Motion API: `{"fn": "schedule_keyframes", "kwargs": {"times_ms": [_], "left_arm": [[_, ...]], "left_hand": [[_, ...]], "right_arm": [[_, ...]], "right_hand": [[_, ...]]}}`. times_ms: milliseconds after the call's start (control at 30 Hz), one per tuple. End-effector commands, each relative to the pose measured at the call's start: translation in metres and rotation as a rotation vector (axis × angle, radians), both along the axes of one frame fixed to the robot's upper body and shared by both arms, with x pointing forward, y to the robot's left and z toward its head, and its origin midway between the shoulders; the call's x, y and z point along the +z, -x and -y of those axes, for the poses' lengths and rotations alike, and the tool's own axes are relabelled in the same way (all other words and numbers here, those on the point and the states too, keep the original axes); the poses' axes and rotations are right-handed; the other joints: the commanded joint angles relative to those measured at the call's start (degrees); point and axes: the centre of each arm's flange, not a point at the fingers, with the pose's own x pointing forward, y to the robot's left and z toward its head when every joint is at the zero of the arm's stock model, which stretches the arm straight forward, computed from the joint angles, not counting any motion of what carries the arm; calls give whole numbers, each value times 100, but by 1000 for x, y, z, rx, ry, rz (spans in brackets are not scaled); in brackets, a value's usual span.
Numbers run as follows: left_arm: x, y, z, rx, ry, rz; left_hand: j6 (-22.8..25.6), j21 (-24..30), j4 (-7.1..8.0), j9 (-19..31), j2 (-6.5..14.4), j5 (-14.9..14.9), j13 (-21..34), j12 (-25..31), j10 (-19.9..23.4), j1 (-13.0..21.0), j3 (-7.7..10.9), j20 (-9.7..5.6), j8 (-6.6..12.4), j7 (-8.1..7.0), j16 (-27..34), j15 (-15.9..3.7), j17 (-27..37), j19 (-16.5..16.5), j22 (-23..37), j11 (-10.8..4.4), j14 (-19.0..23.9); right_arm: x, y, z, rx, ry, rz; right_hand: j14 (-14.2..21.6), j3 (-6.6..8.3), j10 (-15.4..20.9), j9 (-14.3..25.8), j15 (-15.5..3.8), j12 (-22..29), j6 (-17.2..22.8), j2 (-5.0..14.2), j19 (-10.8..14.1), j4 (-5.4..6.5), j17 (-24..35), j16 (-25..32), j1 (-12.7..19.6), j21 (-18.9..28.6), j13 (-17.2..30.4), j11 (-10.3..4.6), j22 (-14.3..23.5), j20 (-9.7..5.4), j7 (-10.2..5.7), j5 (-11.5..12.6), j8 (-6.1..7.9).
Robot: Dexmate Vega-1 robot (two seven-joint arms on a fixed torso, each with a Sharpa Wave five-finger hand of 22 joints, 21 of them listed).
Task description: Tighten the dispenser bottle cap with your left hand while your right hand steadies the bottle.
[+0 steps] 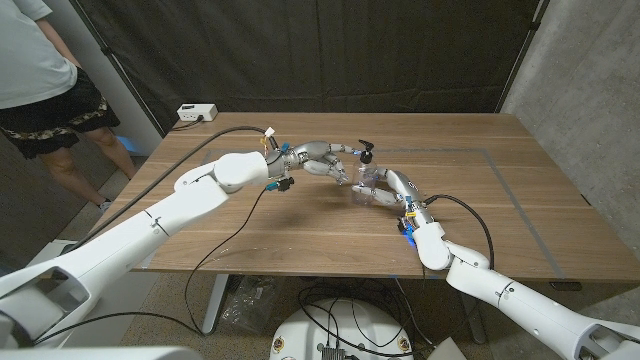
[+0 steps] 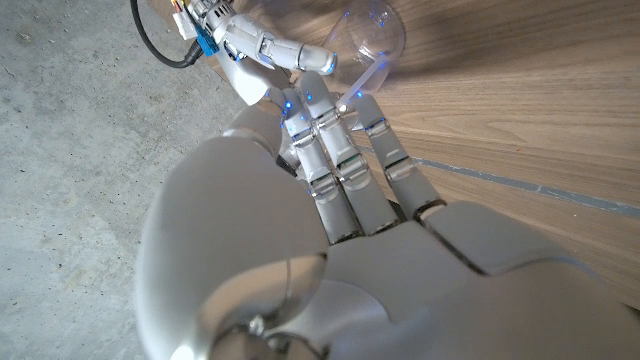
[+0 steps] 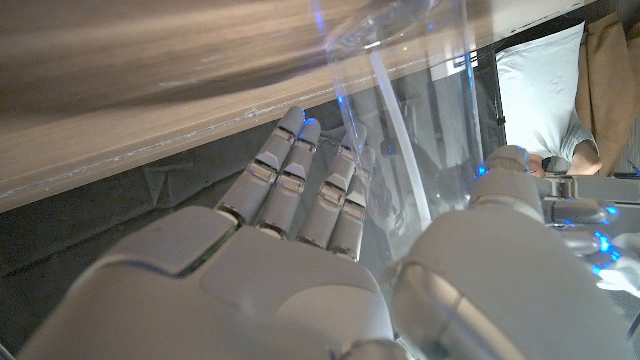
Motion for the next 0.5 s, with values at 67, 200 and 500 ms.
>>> {"fn": "schedule_keyframes", "kwargs": {"times_ms": [67, 200, 500], "left_arm": [[2, 14, -2, 15, 18, 14], [2, 10, 2, 6, 7, 3], [2, -17, 14, -20, -16, -57]], "left_hand": [[-38, 62, 7, 15, 52, 52, 616, 350, -23, 95, 41, -4, -5, -11, 22, -1, 50, -15, 31, -6, 49], [-40, 76, 15, 16, 54, 56, 620, 352, -46, 94, 42, -1, -2, -4, 21, 1, 67, -21, 34, -13, 44], [7, 133, 36, 18, 43, 74, 619, 381, -43, 85, 57, 0, 26, 10, 0, 1, 87, -38, 47, -13, 59]], "right_arm": [[-1, 0, -2, 10, 6, -3], [-2, 1, 1, 6, 1, -3], [-3, 4, 6, 2, -4, -3]], "right_hand": [[8, 125, 59, 16, -229, 28, 766, 844, 5, 110, 28, -4, 790, 0, 25, -16, 6, -97, -735, -12, 3], [10, 126, 59, 16, -229, 23, 772, 848, 6, 111, 29, -3, 793, 0, 25, -16, 6, -97, -735, -14, -2], [15, 129, 57, 16, -234, 10, 791, 856, 9, 110, 29, -3, 803, 1, 25, -17, 7, -92, -733, -21, -12]]}}
